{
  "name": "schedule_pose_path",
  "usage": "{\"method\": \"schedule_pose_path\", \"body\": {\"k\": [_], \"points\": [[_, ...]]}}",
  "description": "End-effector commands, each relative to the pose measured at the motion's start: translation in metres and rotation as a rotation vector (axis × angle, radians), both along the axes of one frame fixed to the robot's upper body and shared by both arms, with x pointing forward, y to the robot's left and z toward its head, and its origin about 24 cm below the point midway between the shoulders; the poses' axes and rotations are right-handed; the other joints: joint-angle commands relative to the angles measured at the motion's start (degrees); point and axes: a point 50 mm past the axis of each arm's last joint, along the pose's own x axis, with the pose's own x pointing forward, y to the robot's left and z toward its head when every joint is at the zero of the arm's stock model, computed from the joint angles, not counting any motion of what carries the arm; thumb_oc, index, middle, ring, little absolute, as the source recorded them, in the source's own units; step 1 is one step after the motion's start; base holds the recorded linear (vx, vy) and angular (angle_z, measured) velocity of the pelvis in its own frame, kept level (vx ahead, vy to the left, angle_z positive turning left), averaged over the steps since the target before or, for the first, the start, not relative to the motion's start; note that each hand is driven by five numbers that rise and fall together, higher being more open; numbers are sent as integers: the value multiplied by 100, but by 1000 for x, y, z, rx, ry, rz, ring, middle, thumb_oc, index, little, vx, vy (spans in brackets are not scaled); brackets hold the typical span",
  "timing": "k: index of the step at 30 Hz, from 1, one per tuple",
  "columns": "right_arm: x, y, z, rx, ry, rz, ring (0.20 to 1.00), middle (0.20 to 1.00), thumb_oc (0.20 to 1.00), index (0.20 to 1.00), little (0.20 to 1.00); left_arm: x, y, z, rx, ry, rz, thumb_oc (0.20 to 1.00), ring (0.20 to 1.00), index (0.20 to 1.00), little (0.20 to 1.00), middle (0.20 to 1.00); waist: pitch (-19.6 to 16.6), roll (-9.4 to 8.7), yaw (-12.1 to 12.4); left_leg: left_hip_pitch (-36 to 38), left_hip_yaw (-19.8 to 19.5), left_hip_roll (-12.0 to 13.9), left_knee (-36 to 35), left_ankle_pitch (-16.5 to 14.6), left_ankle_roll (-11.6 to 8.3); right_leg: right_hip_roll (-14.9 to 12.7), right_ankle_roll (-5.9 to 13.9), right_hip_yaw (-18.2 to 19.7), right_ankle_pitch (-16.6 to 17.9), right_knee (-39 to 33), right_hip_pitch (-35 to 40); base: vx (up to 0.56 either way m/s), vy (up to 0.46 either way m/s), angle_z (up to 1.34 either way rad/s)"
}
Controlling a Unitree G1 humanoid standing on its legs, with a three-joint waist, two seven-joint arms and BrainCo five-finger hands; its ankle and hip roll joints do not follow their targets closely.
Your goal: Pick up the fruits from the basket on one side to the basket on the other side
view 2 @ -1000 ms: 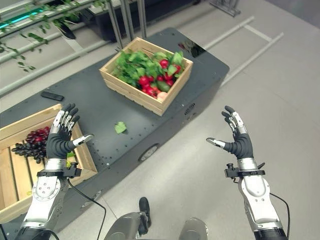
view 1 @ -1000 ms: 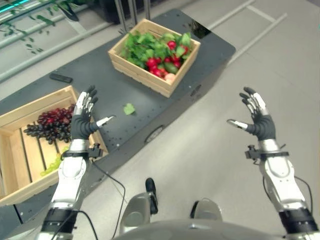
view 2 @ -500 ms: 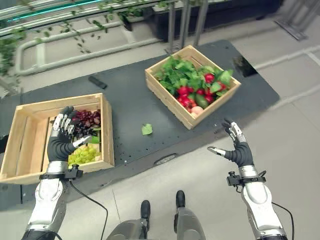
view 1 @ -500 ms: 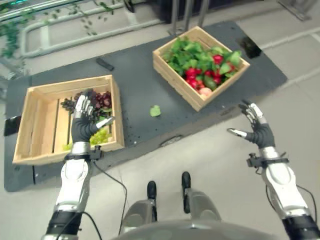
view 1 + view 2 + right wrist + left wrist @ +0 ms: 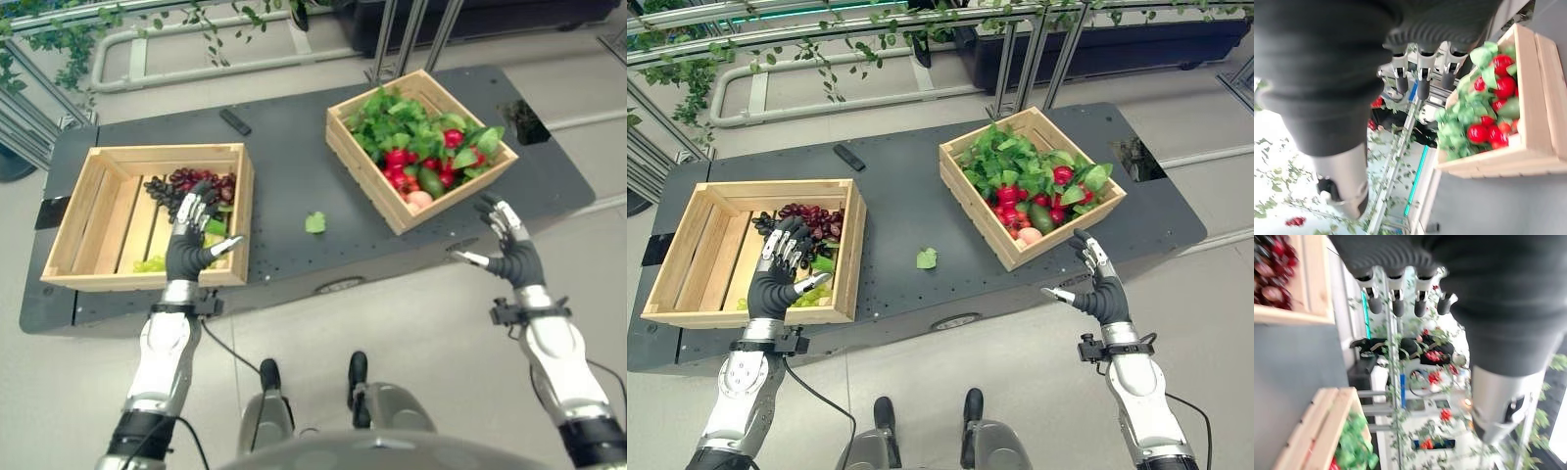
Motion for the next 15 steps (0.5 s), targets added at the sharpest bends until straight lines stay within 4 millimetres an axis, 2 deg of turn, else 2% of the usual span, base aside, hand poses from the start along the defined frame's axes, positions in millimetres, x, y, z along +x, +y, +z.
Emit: {"method": "schedule_pose_path", "body": {"k": [1,3,10,15], "points": [[10,4,13,46,-98,-15,1000,1000,1000,1000,1000,1,19,21,51,-95,56,1000,1000,1000,1000,1000,-132,-271,95,186,150,-27,145,-315,39,-373,647,283,-127,163,285,36,167,10],[12,10,10,42,-84,-5,1000,1000,1000,1000,1000,2,21,20,44,-87,73,1000,1000,1000,1000,1000,-124,-324,156,239,165,-124,-40,-270,110,-468,733,330,-59,263,223,25,170,6],[15,17,1,68,-54,-2,1000,1000,1000,1000,1000,4,22,18,77,-75,82,1000,1000,1000,1000,1000,-179,-408,204,372,176,-260,-306,-246,202,-616,823,306,58,431,158,15,102,-1],[16,19,-25,78,54,-31,1000,1000,1000,1000,1000,6,25,0,103,5,117,1000,1000,1000,1000,1000,-228,-416,222,450,197,-319,-381,-244,223,-673,848,308,116,451,186,23,45,-6]]}}
